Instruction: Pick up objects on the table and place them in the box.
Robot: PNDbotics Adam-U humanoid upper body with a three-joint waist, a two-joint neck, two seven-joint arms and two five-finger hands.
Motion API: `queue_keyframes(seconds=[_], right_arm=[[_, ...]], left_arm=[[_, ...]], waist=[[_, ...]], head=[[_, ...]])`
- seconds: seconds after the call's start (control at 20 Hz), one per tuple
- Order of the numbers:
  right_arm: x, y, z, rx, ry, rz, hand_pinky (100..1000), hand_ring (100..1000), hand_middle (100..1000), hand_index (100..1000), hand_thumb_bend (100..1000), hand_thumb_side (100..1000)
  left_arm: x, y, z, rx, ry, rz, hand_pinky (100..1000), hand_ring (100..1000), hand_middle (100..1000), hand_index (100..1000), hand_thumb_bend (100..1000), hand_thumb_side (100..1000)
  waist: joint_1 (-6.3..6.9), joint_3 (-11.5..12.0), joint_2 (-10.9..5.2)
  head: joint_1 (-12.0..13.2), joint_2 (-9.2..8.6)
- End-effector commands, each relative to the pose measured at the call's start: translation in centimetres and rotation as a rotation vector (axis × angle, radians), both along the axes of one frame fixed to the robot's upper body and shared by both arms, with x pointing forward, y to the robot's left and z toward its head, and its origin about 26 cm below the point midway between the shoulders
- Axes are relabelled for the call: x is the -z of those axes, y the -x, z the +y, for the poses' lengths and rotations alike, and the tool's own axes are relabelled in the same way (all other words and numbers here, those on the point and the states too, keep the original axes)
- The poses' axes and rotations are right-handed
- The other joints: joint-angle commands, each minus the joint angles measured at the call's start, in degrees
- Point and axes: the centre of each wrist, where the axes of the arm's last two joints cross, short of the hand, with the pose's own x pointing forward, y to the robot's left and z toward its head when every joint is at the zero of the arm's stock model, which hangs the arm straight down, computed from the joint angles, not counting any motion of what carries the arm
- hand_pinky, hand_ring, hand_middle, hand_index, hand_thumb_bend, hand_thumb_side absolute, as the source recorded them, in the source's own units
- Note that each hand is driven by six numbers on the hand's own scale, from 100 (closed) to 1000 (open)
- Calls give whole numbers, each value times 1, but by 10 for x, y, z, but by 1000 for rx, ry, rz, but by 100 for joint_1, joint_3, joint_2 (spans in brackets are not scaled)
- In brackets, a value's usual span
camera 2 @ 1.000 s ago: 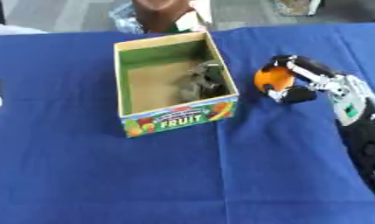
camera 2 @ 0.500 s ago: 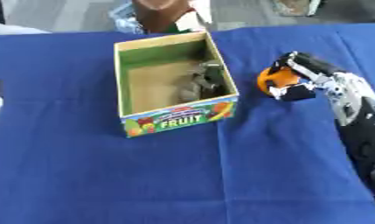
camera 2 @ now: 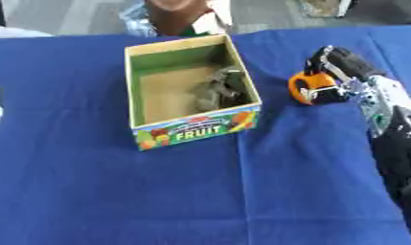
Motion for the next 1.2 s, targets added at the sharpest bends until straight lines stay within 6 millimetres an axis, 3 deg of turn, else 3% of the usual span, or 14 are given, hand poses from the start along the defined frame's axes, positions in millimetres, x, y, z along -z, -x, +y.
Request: queue_keyframes(seconds=[0.05,0.3,0.75,1.2], right_arm=[[-24,-2,-1,-13,-22,-107,553,610,112,235,100,199],[-26,-4,4,-43,-75,-181,554,605,104,228,100,198],[-58,-15,44,-149,-160,-283,556,592,100,224,100,206],[-79,-18,69,-214,-206,-298,556,583,100,223,100,213]], left_arm=[[-7,3,2,-2,-12,-29,561,502,456,723,231,102],[-7,3,2,-3,-10,-31,561,502,455,723,228,101],[-8,2,1,21,-15,-37,560,502,455,722,224,100],[-8,2,0,33,-16,-36,562,502,450,721,224,100]], waist=[[-1,-5,-104],[-5,10,-115],[-53,144,-196],[-118,336,-265]], head=[[8,-14],[-1,-16],[-156,29],[-318,42]])
